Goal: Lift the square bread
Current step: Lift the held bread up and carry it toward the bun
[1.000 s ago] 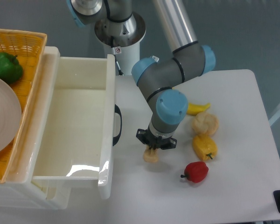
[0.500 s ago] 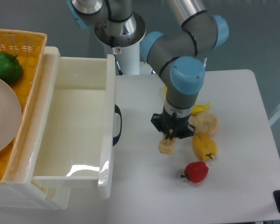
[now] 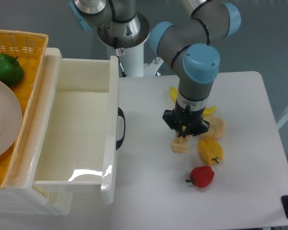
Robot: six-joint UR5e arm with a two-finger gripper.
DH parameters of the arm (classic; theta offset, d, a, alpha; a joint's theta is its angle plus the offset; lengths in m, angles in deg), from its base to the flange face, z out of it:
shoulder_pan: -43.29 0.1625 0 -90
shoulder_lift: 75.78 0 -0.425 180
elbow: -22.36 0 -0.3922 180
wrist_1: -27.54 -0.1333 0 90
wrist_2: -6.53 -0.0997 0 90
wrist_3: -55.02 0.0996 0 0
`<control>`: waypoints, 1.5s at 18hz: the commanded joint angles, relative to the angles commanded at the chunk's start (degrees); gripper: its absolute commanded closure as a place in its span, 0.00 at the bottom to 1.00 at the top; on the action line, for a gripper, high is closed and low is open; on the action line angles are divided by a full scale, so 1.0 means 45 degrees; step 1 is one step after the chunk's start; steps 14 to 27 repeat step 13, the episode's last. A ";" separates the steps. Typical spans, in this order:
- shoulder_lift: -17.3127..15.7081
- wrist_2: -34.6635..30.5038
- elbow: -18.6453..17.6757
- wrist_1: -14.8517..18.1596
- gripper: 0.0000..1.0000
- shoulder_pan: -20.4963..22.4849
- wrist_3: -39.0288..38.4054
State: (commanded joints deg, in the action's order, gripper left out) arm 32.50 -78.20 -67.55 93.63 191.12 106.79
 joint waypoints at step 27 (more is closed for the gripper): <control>0.0000 0.0039 0.0156 -0.0019 0.98 0.0137 0.0000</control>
